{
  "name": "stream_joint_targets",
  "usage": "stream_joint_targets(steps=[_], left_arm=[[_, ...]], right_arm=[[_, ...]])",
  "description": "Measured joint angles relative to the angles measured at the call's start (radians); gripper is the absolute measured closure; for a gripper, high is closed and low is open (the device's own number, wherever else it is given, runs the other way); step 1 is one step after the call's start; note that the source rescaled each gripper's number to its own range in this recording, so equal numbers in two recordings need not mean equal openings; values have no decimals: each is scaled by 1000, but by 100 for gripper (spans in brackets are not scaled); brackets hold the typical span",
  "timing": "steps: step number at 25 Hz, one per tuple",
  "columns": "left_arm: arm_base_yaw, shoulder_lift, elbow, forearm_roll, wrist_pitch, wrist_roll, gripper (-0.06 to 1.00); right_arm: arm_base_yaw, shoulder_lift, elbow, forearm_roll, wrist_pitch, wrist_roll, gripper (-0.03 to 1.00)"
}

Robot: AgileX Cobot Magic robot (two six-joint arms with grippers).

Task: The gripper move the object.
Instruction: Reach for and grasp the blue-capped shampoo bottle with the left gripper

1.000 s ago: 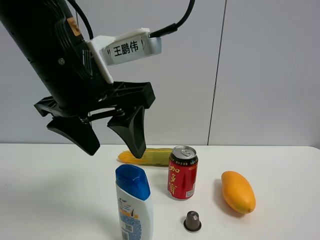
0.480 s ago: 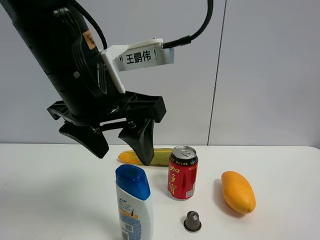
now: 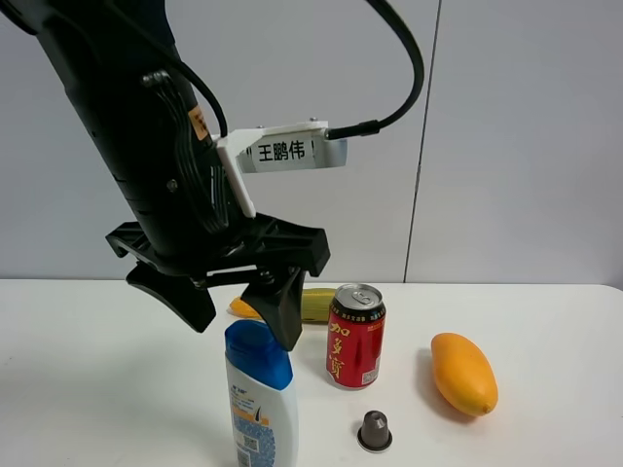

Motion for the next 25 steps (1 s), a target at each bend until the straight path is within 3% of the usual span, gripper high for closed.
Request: stream_joint_targets(steps=[25], left_arm=[[0,105,0,3,-29,-1,46]], right_arm=[[0,0,0,0,0,0,-3]])
